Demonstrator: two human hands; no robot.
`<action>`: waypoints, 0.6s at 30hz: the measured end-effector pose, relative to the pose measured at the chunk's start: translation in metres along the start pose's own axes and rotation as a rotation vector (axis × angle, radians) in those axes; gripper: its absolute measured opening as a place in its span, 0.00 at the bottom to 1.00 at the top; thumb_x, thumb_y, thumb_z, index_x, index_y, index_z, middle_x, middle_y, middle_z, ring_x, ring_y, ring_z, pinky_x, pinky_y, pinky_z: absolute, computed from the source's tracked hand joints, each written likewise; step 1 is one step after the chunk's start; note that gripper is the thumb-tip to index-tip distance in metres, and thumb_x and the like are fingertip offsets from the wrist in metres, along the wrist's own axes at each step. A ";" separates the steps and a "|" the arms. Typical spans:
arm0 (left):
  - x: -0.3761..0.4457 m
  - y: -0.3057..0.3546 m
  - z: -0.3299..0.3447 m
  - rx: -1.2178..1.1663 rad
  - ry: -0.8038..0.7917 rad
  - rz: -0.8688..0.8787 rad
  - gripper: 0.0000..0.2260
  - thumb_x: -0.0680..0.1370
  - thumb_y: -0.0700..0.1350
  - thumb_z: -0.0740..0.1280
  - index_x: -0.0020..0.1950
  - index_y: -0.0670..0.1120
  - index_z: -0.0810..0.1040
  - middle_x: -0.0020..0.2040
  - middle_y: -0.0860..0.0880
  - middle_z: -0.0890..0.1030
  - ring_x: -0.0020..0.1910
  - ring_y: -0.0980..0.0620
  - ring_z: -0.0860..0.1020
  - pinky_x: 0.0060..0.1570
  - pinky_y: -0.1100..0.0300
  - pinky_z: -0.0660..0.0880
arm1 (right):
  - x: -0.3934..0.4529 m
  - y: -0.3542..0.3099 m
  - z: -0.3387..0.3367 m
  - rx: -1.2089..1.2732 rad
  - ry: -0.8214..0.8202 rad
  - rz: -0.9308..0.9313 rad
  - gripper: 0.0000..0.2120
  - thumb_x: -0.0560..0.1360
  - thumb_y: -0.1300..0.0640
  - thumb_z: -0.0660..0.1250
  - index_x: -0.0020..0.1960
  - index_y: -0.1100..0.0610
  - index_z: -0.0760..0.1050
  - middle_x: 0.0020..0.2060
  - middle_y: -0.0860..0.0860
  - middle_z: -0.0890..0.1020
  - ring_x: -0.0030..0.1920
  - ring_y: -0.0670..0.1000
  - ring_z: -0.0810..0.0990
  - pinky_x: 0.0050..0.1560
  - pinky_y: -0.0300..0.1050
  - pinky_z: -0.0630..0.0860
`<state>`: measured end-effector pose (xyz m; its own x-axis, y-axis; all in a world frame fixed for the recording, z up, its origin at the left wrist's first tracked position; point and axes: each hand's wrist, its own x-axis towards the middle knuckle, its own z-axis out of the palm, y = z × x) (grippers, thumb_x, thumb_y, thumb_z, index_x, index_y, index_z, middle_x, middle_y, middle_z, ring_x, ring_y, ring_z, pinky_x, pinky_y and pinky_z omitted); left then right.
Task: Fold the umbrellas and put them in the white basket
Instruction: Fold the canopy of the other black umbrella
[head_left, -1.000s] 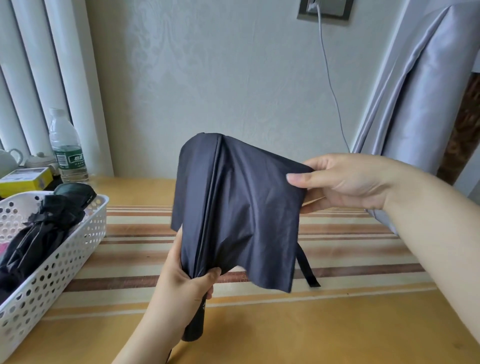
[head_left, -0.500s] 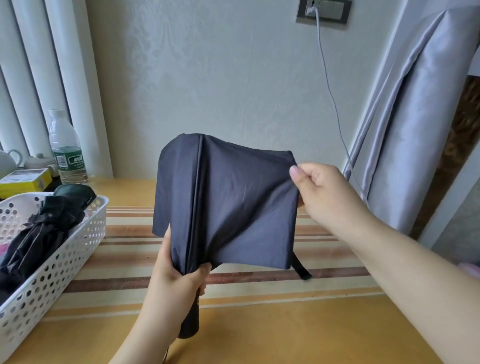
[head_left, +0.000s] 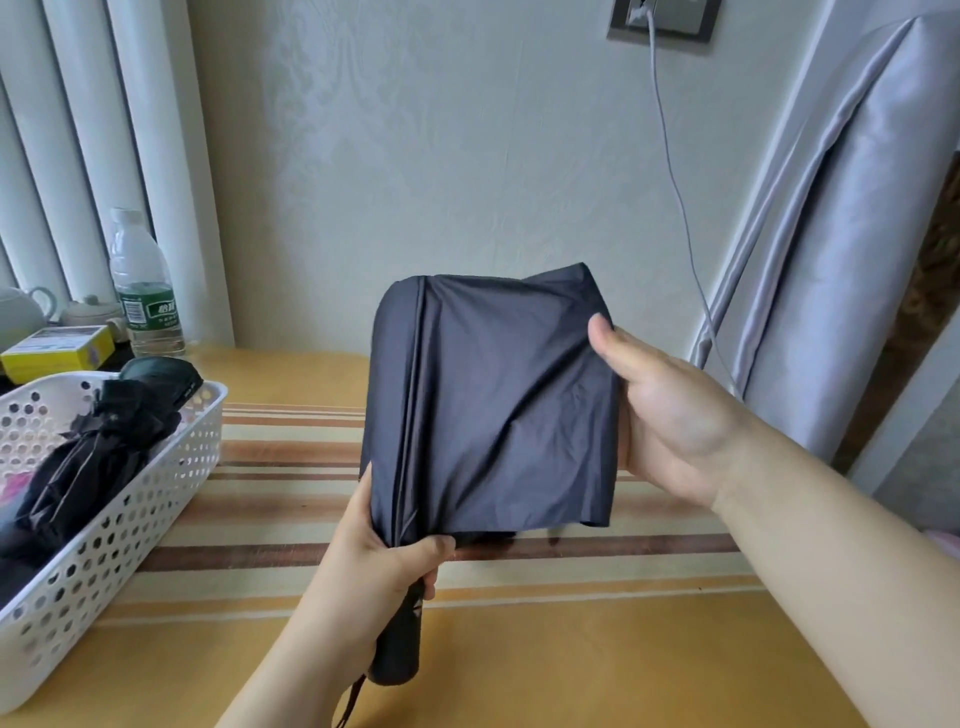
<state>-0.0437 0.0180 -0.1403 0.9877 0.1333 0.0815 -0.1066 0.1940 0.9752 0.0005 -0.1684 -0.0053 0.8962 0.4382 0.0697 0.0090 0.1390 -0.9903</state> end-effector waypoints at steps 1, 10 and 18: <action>0.000 0.001 0.001 0.003 -0.029 -0.025 0.29 0.60 0.35 0.72 0.59 0.49 0.71 0.29 0.44 0.74 0.25 0.47 0.70 0.25 0.60 0.70 | -0.001 -0.003 0.002 0.040 -0.040 0.037 0.18 0.82 0.45 0.51 0.59 0.49 0.77 0.52 0.46 0.85 0.52 0.46 0.84 0.51 0.42 0.80; -0.014 0.000 0.017 0.100 -0.100 -0.104 0.22 0.59 0.56 0.77 0.37 0.40 0.75 0.25 0.42 0.73 0.24 0.48 0.71 0.30 0.57 0.70 | 0.010 0.018 0.068 -0.285 -0.373 0.203 0.33 0.73 0.30 0.44 0.76 0.38 0.56 0.77 0.47 0.58 0.70 0.54 0.70 0.66 0.51 0.70; -0.011 0.000 0.020 -0.041 0.022 -0.234 0.27 0.80 0.60 0.54 0.44 0.36 0.75 0.26 0.37 0.74 0.23 0.45 0.72 0.27 0.58 0.69 | -0.020 0.065 0.051 -1.018 0.444 -0.429 0.24 0.76 0.45 0.64 0.70 0.47 0.66 0.58 0.40 0.66 0.61 0.42 0.69 0.55 0.32 0.66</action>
<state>-0.0527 -0.0030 -0.1367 0.9834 0.1009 -0.1505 0.1198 0.2612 0.9578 -0.0392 -0.1223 -0.0651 0.8077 0.1543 0.5690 0.5138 -0.6576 -0.5510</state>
